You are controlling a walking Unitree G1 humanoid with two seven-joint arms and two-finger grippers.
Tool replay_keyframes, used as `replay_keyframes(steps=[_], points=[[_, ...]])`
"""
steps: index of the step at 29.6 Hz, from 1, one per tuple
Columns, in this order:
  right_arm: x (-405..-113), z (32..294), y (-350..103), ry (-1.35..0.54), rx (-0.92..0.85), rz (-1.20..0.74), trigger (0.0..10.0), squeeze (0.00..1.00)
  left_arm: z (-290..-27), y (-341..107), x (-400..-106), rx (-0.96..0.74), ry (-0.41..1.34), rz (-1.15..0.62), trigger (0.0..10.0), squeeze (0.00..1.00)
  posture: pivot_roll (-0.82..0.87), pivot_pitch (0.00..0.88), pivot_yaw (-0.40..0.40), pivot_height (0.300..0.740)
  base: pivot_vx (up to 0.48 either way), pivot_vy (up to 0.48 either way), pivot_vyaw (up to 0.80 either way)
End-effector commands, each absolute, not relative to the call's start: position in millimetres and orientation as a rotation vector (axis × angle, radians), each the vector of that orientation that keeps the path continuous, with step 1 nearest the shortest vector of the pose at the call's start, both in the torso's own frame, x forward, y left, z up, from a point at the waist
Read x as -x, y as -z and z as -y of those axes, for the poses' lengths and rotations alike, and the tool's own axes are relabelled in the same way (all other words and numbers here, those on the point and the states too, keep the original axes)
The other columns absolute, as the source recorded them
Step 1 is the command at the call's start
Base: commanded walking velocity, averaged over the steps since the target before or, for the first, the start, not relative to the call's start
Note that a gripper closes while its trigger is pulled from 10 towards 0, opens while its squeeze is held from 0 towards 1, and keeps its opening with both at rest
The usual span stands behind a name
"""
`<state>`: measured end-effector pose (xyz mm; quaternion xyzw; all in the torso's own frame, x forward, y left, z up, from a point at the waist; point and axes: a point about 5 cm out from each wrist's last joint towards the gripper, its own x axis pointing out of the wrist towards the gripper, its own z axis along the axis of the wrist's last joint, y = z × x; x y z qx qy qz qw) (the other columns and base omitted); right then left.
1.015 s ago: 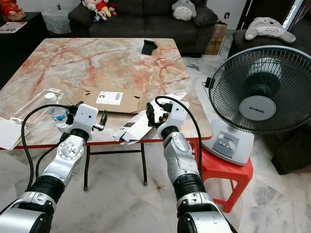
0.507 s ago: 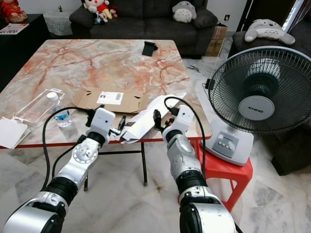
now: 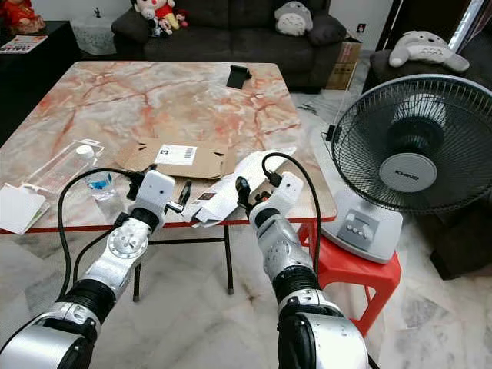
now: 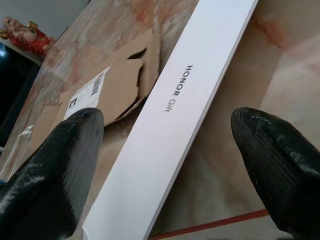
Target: Picking trash to rubbish bin
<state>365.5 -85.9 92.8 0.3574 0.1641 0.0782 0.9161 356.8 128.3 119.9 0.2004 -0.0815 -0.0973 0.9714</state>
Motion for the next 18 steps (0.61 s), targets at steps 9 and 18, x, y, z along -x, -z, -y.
replay_keyframes(steps=[9, 18], points=[[-369.6, 77.6, -99.6, -0.184, -0.743, -0.351, 10.0, 0.00, -125.9, -119.0, -359.4, -0.470, 0.194, 0.132, 10.0, 0.00, 0.00, 0.021, -0.119, 0.740, 0.000, 0.000, 0.00], [-367.2, 73.6, -94.9, -0.184, -0.735, -0.380, 10.0, 0.00, -120.9, -117.7, -359.1, -0.493, 0.171, 0.119, 10.0, 0.00, -0.01, 0.046, -0.123, 0.740, 0.000, 0.000, 0.00]])
